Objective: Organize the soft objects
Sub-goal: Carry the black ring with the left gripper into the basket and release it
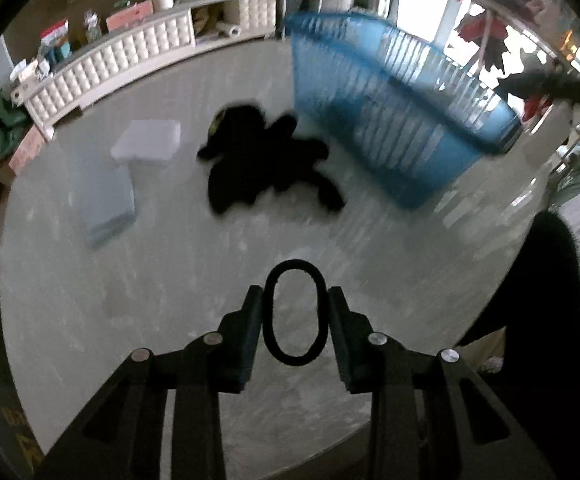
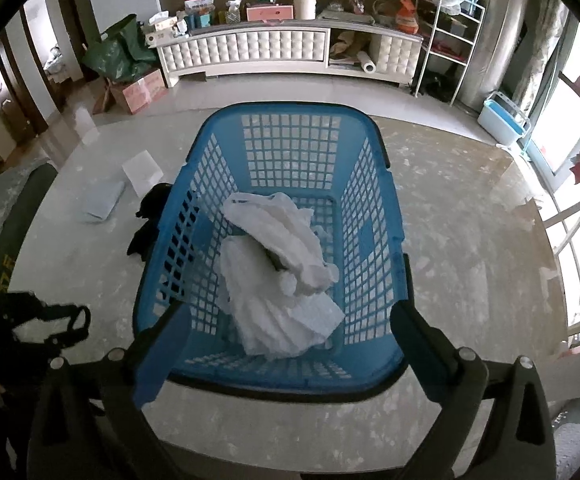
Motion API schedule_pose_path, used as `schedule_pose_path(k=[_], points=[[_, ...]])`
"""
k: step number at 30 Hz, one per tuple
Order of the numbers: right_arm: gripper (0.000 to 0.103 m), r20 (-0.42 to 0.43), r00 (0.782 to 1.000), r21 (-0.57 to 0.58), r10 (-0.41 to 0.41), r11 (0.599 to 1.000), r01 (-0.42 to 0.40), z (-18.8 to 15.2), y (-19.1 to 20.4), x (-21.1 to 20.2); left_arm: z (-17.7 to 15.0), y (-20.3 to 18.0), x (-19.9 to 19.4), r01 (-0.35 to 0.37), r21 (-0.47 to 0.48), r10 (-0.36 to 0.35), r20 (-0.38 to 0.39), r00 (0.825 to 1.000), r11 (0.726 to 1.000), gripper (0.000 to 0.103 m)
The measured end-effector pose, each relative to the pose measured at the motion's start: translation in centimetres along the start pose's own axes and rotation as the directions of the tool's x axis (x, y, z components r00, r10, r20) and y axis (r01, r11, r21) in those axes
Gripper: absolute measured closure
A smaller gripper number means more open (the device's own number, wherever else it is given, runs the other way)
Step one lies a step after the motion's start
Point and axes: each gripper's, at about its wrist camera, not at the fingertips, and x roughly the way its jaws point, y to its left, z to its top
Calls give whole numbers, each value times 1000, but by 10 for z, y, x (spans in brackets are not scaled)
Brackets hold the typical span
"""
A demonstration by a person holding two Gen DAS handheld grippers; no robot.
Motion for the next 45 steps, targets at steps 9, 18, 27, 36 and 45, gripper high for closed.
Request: schedule_pose_path(k=[9,18,27,36,45], points=[[3,26,1000,39,11,999,-12,-12,-13,-7,56,-27,-58,34,50,-39,112,993,998,73],[2,60,998,94,14,995,-20,-21,-29,-8,115,-69,-72,41,137,-60,133,989,990,73],[2,50,998,125,30,992,-36,-26,-48,0,161,-102,-45,86,215,-110,102,989,973,73],[2,53,998,153,35,987,-43,-26,-64,4,194,-120,6,98,263,-115,49,992,960,73],[2,53,997,201,50,978,-60,-17,-77,18,208,-128,58,101,301,-103,-11,995,948,78]])
